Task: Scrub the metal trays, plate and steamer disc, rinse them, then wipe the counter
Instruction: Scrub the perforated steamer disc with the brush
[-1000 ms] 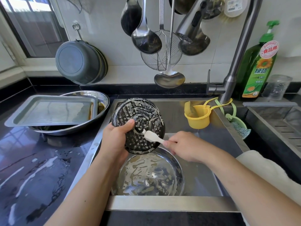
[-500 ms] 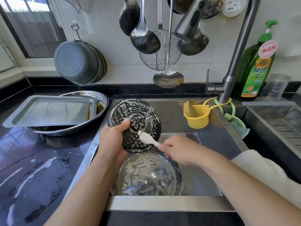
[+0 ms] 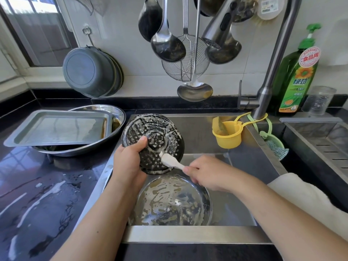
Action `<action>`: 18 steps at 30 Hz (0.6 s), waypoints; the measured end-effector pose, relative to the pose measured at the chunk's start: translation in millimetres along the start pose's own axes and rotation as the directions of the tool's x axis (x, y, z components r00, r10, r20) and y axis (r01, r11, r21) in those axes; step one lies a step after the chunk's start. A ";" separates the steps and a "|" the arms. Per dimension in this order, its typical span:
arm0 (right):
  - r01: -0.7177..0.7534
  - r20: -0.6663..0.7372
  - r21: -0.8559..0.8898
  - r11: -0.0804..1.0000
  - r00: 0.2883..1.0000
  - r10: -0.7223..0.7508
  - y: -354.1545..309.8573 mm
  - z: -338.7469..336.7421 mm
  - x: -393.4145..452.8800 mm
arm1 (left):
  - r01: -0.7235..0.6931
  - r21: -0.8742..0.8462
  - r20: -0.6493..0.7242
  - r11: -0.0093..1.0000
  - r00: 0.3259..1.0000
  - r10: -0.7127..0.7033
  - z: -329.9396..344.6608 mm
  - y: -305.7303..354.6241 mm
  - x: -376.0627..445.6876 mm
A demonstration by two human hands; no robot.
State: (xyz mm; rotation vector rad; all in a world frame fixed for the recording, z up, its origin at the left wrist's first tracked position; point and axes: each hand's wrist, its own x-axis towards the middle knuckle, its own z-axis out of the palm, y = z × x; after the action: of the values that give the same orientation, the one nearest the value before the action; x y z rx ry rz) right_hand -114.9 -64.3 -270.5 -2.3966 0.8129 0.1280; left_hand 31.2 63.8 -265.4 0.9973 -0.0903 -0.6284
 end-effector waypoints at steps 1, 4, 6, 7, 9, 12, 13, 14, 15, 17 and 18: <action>-0.004 -0.006 0.002 1.000 1.000 0.004 -0.3 -0.5 0.4 | -0.004 -0.010 -0.002 1.000 1.000 0.004 -0.1 0.0 0.8; -0.048 -0.111 0.021 0.999 0.993 0.050 2.2 -10.3 -1.4 | -0.019 -0.023 0.008 1.000 1.000 0.019 -0.5 -0.9 2.2; -0.052 -0.169 0.039 0.998 0.984 0.058 5.5 -13.3 -1.1 | -0.025 -0.033 0.009 0.999 1.000 0.025 -0.6 -2.0 3.4; -0.043 -0.162 0.036 0.998 0.986 0.048 4.6 -12.6 -1.8 | -0.027 -0.038 0.004 0.999 1.000 0.028 -0.4 -2.3 3.6; -0.007 -0.088 0.028 1.000 0.996 0.009 -1.2 -5.2 -3.3 | -0.028 -0.046 -0.003 0.999 1.000 0.028 0.0 -2.2 3.6; 0.060 0.003 0.041 0.997 0.998 -0.060 -12.2 8.8 -4.4 | -0.019 -0.055 0.015 0.998 1.000 0.020 -0.5 -3.8 4.6; 0.068 0.001 0.038 0.997 0.998 -0.068 -13.9 10.3 -4.2 | -0.012 -0.053 0.029 0.999 1.000 0.013 -0.7 -4.7 4.9; 0.068 -0.009 0.037 0.997 0.998 -0.068 -13.7 9.5 -3.8 | -0.003 -0.052 0.040 0.999 0.999 0.005 -1.2 -5.2 5.3; 0.059 -0.024 0.036 0.998 0.998 -0.058 -11.8 6.8 -3.5 | 0.006 -0.054 0.044 0.998 0.999 -0.003 -1.4 -5.5 5.4; 0.018 -0.074 0.038 0.999 0.997 -0.015 -3.3 -2.3 -2.9 | 0.021 -0.071 0.047 0.997 0.999 -0.018 -1.7 -5.5 5.9; -0.007 -0.105 0.041 0.999 0.994 0.011 0.9 -7.4 -2.9 | 0.023 -0.080 0.049 0.997 0.999 -0.019 -1.9 -5.4 6.4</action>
State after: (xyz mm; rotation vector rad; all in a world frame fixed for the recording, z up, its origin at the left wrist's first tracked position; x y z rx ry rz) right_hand -118.5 -67.6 -264.1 -2.3782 0.8667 -0.0111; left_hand 34.7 59.7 -272.2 0.9066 -0.0965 -0.6708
